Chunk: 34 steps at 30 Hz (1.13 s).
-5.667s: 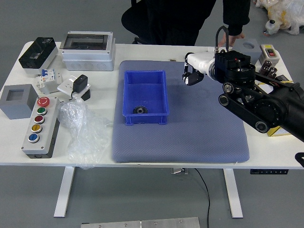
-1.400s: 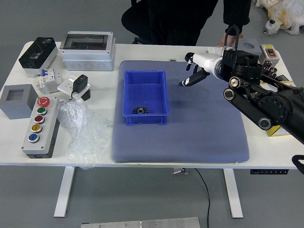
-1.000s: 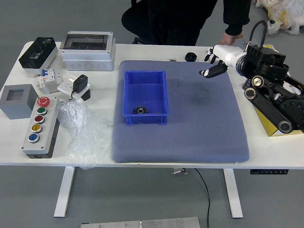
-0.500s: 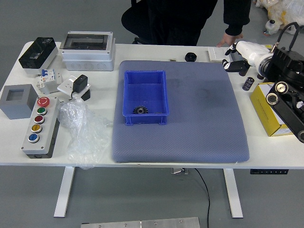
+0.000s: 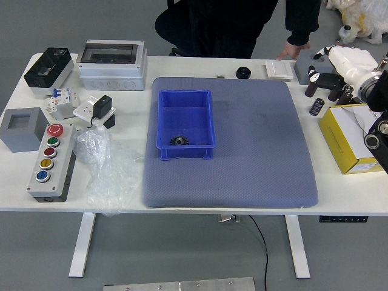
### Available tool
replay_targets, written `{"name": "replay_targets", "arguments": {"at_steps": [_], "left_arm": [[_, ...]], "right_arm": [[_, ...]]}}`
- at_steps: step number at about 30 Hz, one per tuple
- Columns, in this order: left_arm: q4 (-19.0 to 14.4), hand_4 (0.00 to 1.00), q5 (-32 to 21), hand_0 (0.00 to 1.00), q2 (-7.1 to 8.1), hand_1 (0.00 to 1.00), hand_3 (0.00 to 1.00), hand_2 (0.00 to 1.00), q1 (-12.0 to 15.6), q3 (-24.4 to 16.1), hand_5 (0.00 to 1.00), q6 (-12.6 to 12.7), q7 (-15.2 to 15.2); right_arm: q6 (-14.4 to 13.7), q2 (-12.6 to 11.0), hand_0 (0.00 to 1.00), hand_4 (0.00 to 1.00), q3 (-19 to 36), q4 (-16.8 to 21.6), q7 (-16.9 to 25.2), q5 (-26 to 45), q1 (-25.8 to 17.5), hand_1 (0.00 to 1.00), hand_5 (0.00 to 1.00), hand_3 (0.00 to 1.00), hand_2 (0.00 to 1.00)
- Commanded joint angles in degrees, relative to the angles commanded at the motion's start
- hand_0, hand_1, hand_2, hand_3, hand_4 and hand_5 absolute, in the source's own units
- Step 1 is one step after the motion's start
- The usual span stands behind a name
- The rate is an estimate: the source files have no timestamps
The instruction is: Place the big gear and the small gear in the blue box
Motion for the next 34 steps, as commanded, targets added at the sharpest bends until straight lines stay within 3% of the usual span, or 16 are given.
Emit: {"name": "replay_targets", "arguments": {"at_steps": [5,6,21,34], "left_arm": [[0.0,0.603,-0.1,0.863,-0.06,0.834,0.782,0.833,0.0,0.0,0.374,0.0,0.0],[0.0,0.603,-0.1,0.863,-0.09,0.835,0.783,0.833,0.1,0.1,0.372,0.0,0.0],[0.1,0.603,-0.3,0.863,-0.05,0.834,0.784,0.833,0.0,0.3,0.373,0.0,0.0],[0.1,0.604,-0.2,0.863,0.00,0.835,0.784,0.833,0.0,0.0,0.372,0.0,0.1]], "right_arm": [[-1.2,-1.3,0.991,0.410,1.6,1.4,0.8,0.3,-3.1,0.905,0.805,0.868,0.948],[-1.5,-1.6,0.998,0.438,1.9,1.8,0.9,0.4,-3.8,0.914,0.998,0.879,0.954],[-2.3,-3.9,0.998,0.488,4.7,6.2,1.5,1.4,-7.0,0.913,0.998,0.901,0.957],[-1.2,-4.7,0.998,0.516,5.0,6.6,0.8,2.9,-7.0,0.908,0.998,0.893,0.949]]}}
